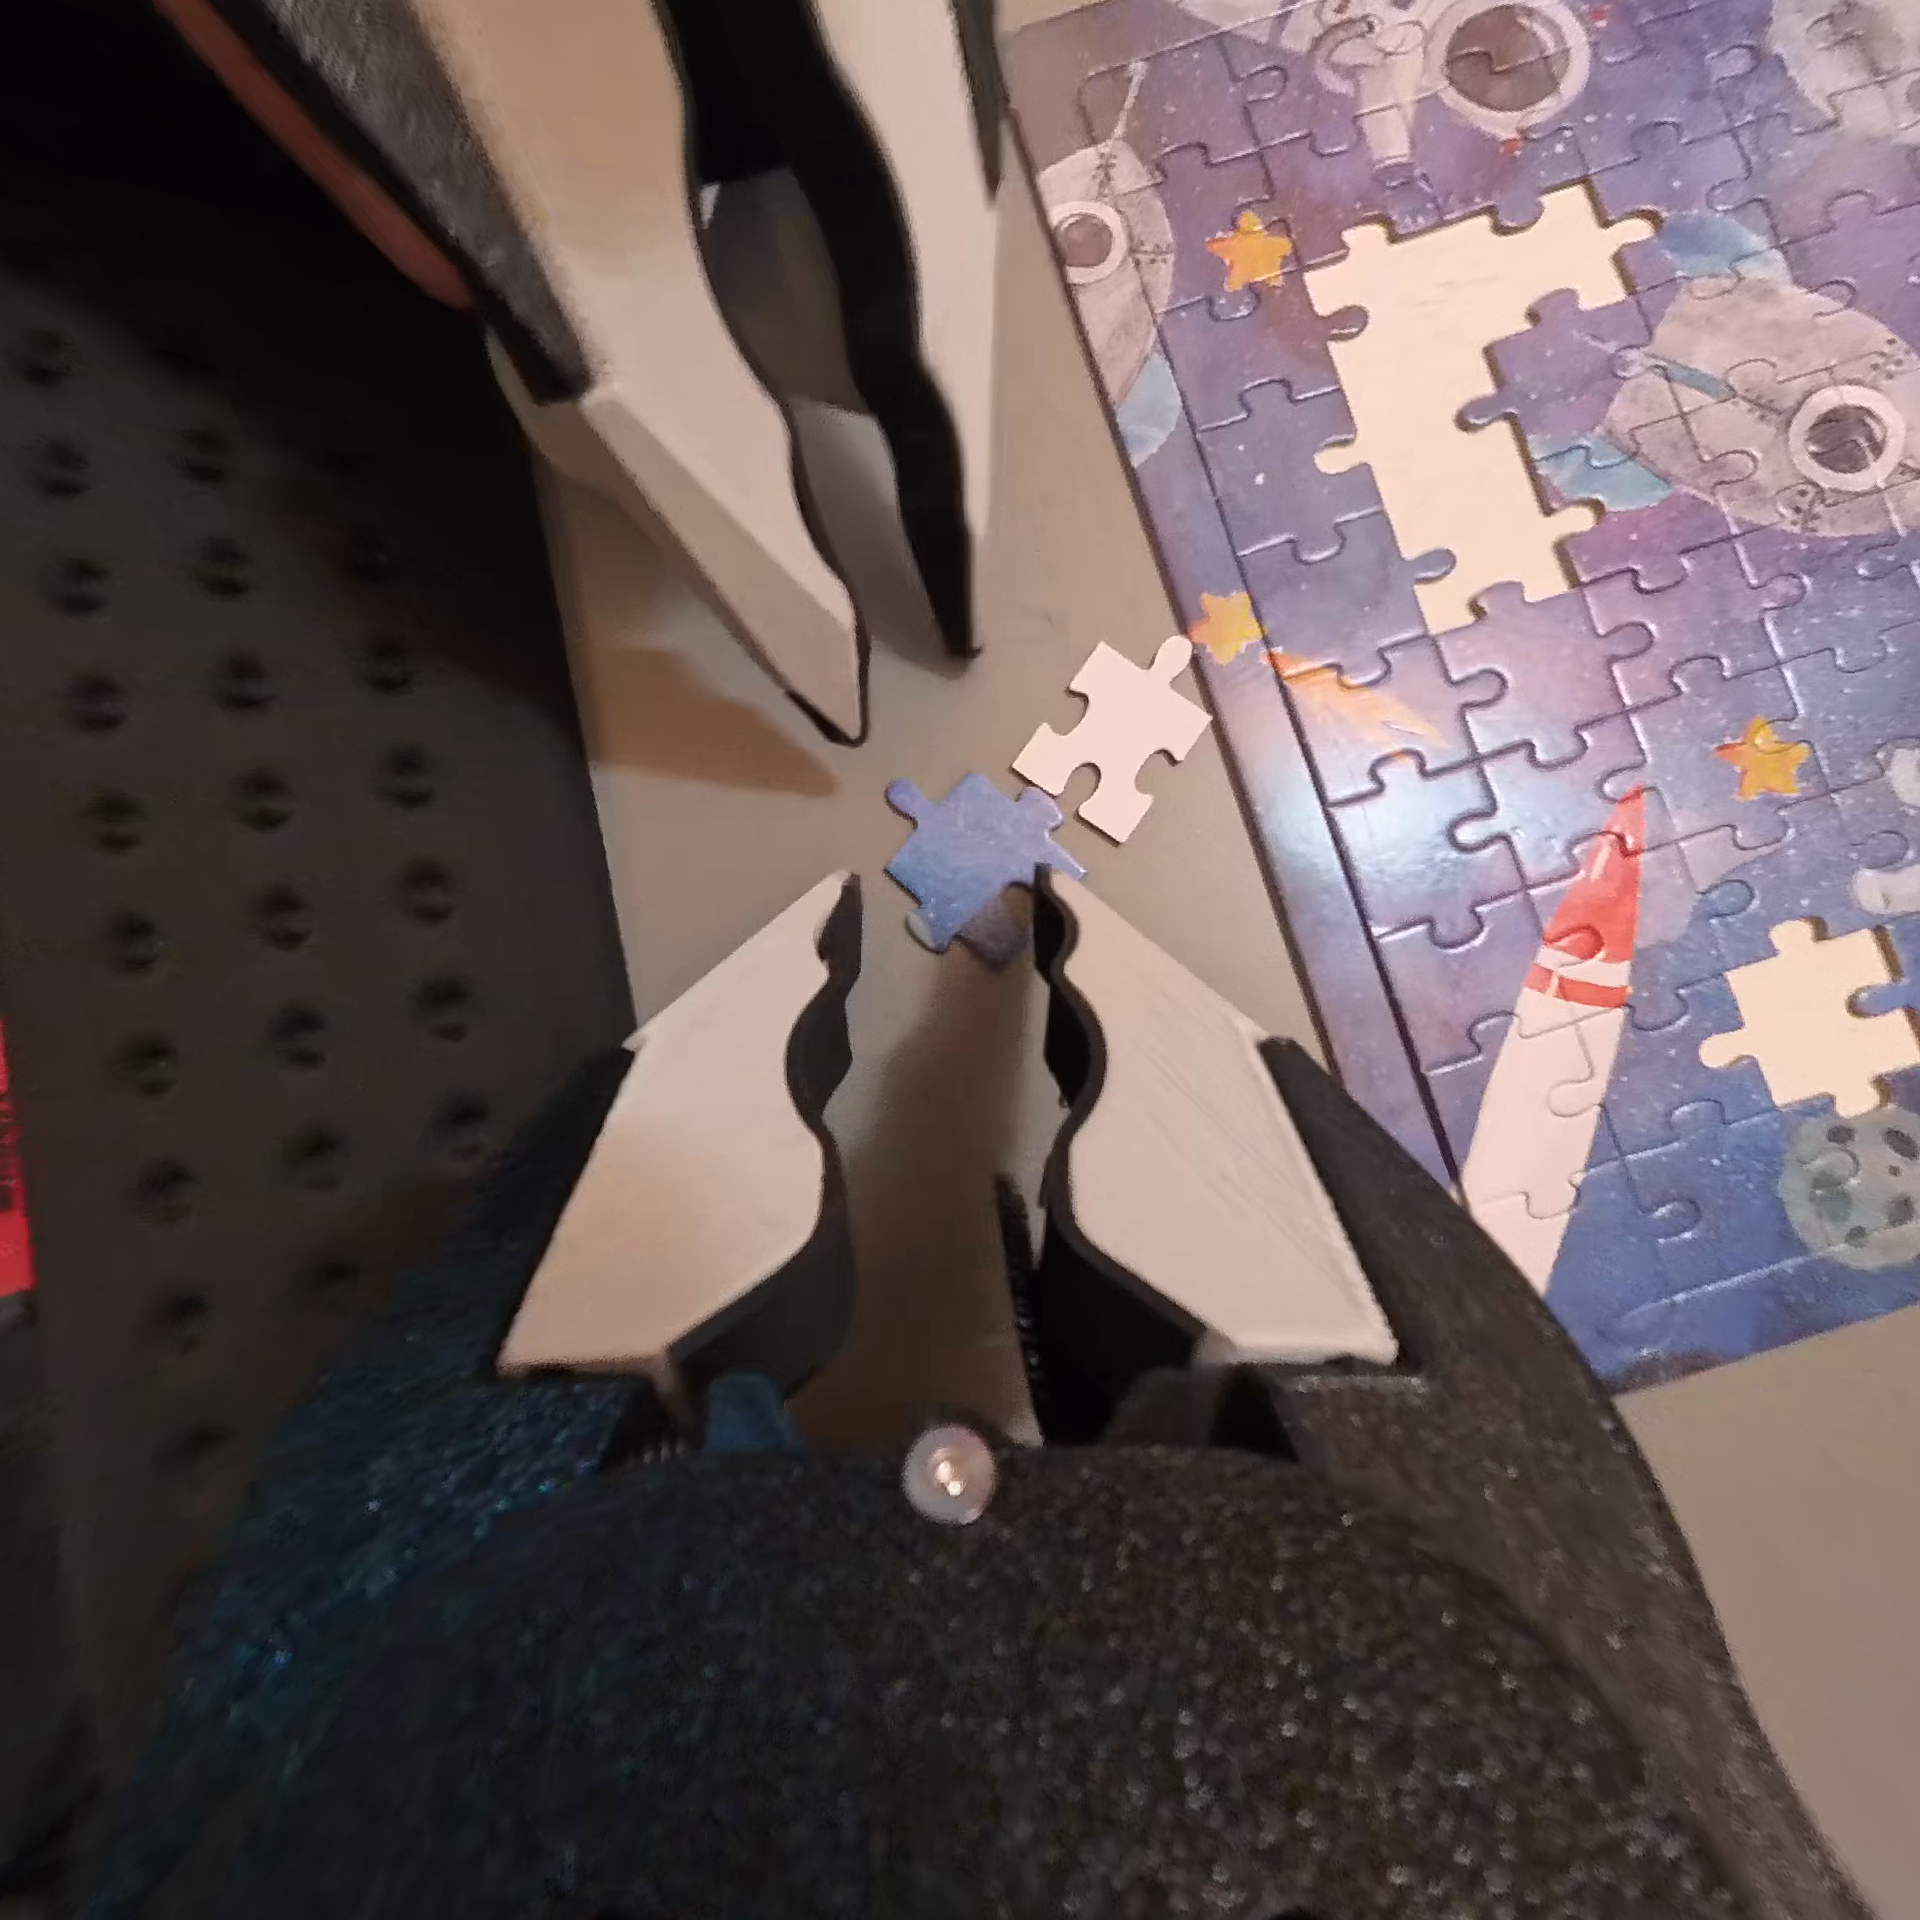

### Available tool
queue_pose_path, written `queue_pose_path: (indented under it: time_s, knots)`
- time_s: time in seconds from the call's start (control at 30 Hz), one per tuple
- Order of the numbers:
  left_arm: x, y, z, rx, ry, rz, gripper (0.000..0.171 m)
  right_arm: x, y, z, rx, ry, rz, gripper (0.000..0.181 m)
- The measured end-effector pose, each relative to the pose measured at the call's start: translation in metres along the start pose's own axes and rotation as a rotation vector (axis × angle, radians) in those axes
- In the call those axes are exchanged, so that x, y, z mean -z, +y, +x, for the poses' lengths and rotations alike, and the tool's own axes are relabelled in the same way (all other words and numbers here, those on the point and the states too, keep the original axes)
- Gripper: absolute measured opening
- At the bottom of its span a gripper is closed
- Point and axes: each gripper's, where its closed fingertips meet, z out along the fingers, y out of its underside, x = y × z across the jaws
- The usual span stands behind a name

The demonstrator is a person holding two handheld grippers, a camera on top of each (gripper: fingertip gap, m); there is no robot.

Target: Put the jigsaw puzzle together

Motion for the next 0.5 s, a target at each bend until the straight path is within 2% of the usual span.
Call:
queue_pose_path:
  time_s: [0.13, 0.3, 0.43, 0.5]
  knots:
    - [0.005, 0.006, 0.011, -0.12, 0.012, -0.026, 0.025, 0.014, -0.01, -0.004, -0.114, 0.059, 0.034, 0.036]
    - [0.023, 0.005, 0.002, -0.503, -0.011, -0.032, 0.035, 0.032, -0.003, -0.019, -0.202, 0.09, 0.062, 0.036]
    - [0.034, -0.018, 0.011, -0.703, 0.148, 0.012, 0.054, 0.045, 0.007, -0.035, -0.289, 0.101, 0.119, 0.035]
    - [0.03, -0.023, 0.017, -0.787, 0.233, -0.054, 0.06, 0.053, 0.012, -0.037, -0.332, 0.126, 0.152, 0.035]
